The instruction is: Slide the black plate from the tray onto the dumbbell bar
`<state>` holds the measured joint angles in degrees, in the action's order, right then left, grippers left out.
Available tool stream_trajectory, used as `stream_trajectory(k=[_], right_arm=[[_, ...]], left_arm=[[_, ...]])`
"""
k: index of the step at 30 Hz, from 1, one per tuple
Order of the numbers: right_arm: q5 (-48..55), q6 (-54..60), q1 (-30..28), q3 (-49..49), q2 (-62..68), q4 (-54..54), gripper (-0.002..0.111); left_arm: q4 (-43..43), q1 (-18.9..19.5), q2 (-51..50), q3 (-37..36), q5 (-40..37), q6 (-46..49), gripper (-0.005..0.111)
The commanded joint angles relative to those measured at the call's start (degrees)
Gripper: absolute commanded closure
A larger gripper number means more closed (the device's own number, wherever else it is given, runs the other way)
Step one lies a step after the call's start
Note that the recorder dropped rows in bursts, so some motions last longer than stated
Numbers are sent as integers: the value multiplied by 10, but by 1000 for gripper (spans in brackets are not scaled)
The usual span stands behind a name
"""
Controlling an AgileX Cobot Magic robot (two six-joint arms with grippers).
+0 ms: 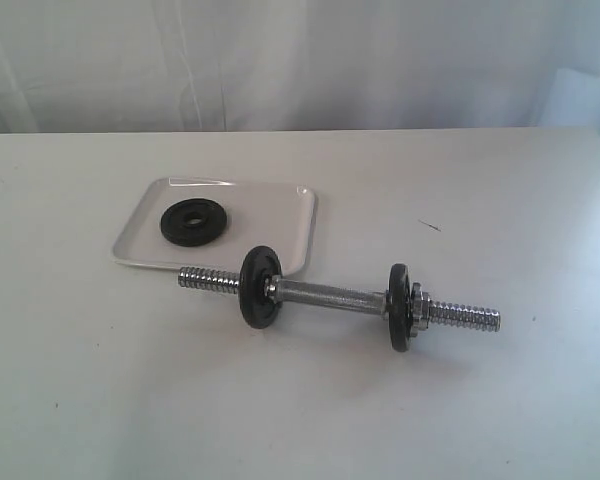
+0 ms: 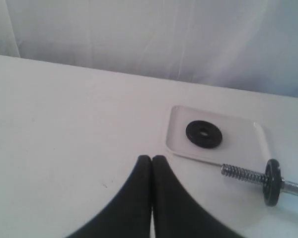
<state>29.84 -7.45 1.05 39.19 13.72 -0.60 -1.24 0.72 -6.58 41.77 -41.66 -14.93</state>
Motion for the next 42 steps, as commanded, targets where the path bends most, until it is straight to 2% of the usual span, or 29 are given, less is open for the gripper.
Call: stream_trajectory(k=[1,2,3,7,8,9,13,17,22,25,37,42], right_arm=[[98,91,1,92,108,-2,94],[107,97,1,103,127,-4,89],[117,105,1,124,164,-19,77],[122,147,1,155,235,-85,56],[129,213,1,170,276,-137,47],[139,264,1,179,309,-179,44],[212,390,5,236,426,-322,43],[291,484,47,308,545,-353,43],[309,501,89,368,650,-334,43],[307,516,123,414,721,-281,43],[315,471,229,498,846,-112,43],[325,458,263,518,899,-92,43]], left_arm=[[-5,-1,-86,59,-60,47,107],[-5,-1,-99,62,-61,49,107],[-5,-1,-128,64,-57,49,107],[-5,-1,-184,64,-46,49,107],[-5,-1,-212,64,-37,49,107],[-5,-1,-236,64,-28,49,107],[-5,-1,-306,64,-5,49,107],[-5,-1,-359,64,24,49,107],[-5,-1,-416,64,46,49,107],[-5,-1,-467,68,56,61,107],[-8,-1,-552,116,41,61,107],[-8,-1,-585,136,40,61,107]])
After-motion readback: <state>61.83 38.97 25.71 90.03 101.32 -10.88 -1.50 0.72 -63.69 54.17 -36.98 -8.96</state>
